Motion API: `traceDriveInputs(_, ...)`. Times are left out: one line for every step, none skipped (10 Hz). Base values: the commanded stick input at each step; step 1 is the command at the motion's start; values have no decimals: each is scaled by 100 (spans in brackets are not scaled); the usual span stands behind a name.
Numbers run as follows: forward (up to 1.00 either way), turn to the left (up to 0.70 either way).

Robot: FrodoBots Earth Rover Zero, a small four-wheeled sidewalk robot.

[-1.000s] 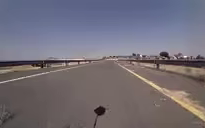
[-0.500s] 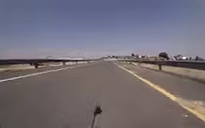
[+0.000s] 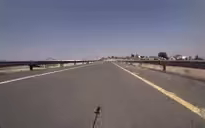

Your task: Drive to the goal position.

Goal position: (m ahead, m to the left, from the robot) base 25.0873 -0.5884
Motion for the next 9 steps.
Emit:
traceDriveInputs(100,-1)
traceDriveInputs(100,-1)
traceDriveInputs(100,-1)
traceDriveInputs(100,-1)
traceDriveInputs(100,-1)
traceDriveInputs(100,-1)
traceDriveInputs(100,-1)
traceDriveInputs(100,-1)
traceDriveInputs(100,-1)
